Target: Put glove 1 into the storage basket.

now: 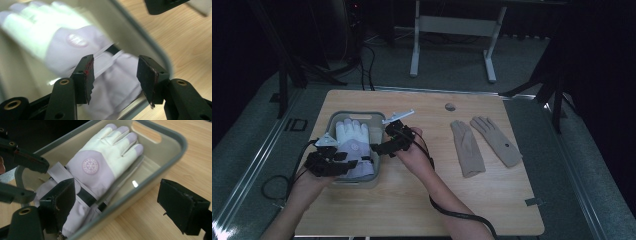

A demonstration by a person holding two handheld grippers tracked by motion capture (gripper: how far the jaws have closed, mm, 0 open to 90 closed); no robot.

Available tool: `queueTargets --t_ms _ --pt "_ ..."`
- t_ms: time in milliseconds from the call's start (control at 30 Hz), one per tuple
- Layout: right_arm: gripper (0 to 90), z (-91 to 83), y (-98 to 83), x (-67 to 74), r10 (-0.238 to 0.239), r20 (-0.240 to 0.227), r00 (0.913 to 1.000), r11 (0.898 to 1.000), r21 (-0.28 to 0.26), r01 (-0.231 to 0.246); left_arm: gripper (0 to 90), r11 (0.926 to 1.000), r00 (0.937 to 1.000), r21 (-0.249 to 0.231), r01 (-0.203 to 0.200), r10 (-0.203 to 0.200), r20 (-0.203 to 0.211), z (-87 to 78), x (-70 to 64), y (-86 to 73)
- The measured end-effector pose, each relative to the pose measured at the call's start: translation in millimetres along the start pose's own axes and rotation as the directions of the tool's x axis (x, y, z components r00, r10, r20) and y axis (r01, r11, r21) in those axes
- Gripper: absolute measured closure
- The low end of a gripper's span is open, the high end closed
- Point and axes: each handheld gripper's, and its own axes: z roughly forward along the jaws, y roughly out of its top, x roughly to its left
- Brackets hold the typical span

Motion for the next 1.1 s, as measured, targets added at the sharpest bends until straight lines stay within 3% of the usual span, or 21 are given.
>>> queueTargets --t_ms 233,433,500,600,667,700,767,833,967,1100 --pt "14.7 -19.6 -10.9 -6.6 -0.032 0.031 0.999 0.999 0.0 0.032 48.0 0.9975 0.998 -0.056 -0.044 0.047 0.042 6.1 -28.3 12.3" --pt "13.9 -35.9 -22.1 -14.0 -0.031 0.031 0.999 0.999 -0.022 0.031 48.3 0.9938 0.9938 -0.09 -0.066 0.073 0.084 11.7 -47.0 20.5" --pt "13.8 -41.4 -26.0 -16.4 -0.033 0.035 0.9988 0.999 -0.021 0.034 45.0 0.9918 0.9924 -0.096 -0.084 0.092 0.082 15.2 -54.9 22.2" --pt "13.7 -49.3 -30.9 -21.2 -0.042 0.06 0.9973 0.999 -0.027 0.044 32.3 0.9909 0.9895 -0.063 -0.119 0.124 0.075 25.2 -68.5 24.9" --pt "13.7 -51.8 -32.3 -22.9 -0.049 0.055 0.9972 0.998 -0.033 0.051 28.7 0.9905 0.9888 -0.072 -0.118 0.123 0.084 27.5 -72.2 25.0" --pt "13.6 -54.1 -33.6 -23.9 -0.051 0.055 0.9972 0.998 -0.032 0.053 28.7 0.9899 0.986 -0.077 -0.119 0.127 0.109 32.7 -79.5 25.9" --pt "13.4 -60.7 -38.1 -25.8 -0.072 0.07 0.9949 0.997 -0.031 0.075 24.3 0.9858 0.9842 -0.109 -0.127 0.139 0.109 36.5 -87.0 25.9" --pt "13.4 -65.4 -41.1 -27.4 -0.082 0.085 0.993 0.996 -0.03 0.085 16.4 0.9848 0.9816 -0.134 -0.111 0.129 0.14 41.4 -92.8 26.0" --pt "13.4 -74.5 -48.0 -35.8 -0.078 0.109 0.9909 0.996 -0.021 0.081 14.9 0.9749 0.9756 -0.16 -0.154 0.176 0.131 50.3 -106.8 23.8" --pt "13.5 -82.3 -58.3 -46.3 -0.076 0.126 0.9891 0.997 -0.017 0.079 14.3 0.9707 0.9721 -0.182 -0.157 0.184 0.145 58.4 -115.1 21.0"
